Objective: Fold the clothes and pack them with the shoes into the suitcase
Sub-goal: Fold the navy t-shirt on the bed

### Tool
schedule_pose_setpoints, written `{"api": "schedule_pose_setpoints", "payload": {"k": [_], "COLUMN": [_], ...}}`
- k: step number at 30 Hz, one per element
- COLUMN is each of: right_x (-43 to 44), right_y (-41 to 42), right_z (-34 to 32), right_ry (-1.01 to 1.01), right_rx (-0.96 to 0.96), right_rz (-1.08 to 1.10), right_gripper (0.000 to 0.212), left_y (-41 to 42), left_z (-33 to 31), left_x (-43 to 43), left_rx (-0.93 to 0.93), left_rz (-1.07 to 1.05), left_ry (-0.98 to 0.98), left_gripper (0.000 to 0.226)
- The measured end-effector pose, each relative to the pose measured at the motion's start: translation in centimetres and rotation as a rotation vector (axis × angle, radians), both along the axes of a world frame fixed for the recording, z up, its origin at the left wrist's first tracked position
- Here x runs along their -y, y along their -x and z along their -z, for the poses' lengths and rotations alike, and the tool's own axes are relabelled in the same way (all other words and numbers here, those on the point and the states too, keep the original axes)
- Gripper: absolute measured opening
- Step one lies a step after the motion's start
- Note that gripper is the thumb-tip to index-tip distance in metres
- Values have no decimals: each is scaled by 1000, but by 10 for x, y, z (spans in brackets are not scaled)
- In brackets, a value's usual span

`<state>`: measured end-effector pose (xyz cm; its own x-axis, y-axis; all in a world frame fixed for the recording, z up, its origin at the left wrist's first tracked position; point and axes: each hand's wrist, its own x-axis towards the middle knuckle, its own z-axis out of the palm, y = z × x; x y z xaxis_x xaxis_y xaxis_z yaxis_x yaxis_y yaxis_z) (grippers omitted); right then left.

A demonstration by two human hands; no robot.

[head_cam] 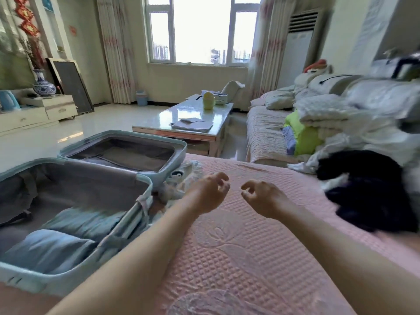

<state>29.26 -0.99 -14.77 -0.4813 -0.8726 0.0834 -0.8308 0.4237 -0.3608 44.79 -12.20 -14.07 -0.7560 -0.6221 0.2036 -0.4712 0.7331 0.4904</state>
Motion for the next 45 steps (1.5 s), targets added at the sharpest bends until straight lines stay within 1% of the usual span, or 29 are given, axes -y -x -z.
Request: {"api": "schedule_pose_setpoints", "payload": {"k": [5,9,13,16,19,22,23,24,25,26,27,28,30,32,34,35,36,37,39,40,42,43,44,45], "right_x": [-102,-168,-210,-224,-222,-214,-212,-209,-207,-207,-207,-208,-214,-220,-227,-231,-234,-238,-243,-245,-243,-242,-239,-235], "right_y": [120,204,274,316,347,386,394,402,407,412,413,413,404,386,362,349,337,324,300,288,264,250,235,221], "right_z": [15,34,61,84,95,110,115,120,124,127,128,128,128,125,121,120,119,117,115,113,106,100,92,85], "right_ry": [-75,-68,-86,-113,-136,-176,-198,-210,-219,-219,-212,-190,-101,-19,30,54,80,104,149,180,223,211,165,98], "right_rx": [63,75,19,-23,-48,48,62,46,10,-33,-71,-102,-129,-126,-106,-84,-60,-39,-31,-46,-27,33,101,164], "right_rz": [239,384,502,563,610,678,690,702,716,726,723,702,633,540,444,405,370,343,317,314,314,308,296,282], "right_gripper": [35,35,42,49,64,95,101,103,99,92,81,69,50,40,35,32,31,30,32,35,37,39,47,59], "left_y": [137,236,321,374,413,458,467,475,481,485,488,490,486,476,462,453,442,430,404,389,357,339,321,302], "left_z": [12,29,52,72,88,109,115,122,128,133,138,142,144,141,134,128,122,114,105,101,93,90,86,81], "left_x": [-75,-124,-162,-175,-173,-169,-167,-166,-165,-164,-164,-164,-166,-166,-165,-165,-164,-165,-163,-162,-162,-161,-159,-157], "left_rx": [9,85,127,161,190,208,239,282,340,386,411,395,282,122,9,6,34,70,124,148,145,146,143,153], "left_rz": [175,309,394,437,469,438,438,453,475,495,499,498,479,457,461,481,515,548,590,605,618,605,584,561], "left_ry": [-20,25,41,33,57,84,77,63,42,25,23,40,74,125,279,351,401,428,412,347,232,206,206,218], "left_gripper": [29,33,35,40,49,63,69,75,79,82,84,85,88,96,102,99,89,73,43,33,22,20,21,21]}}
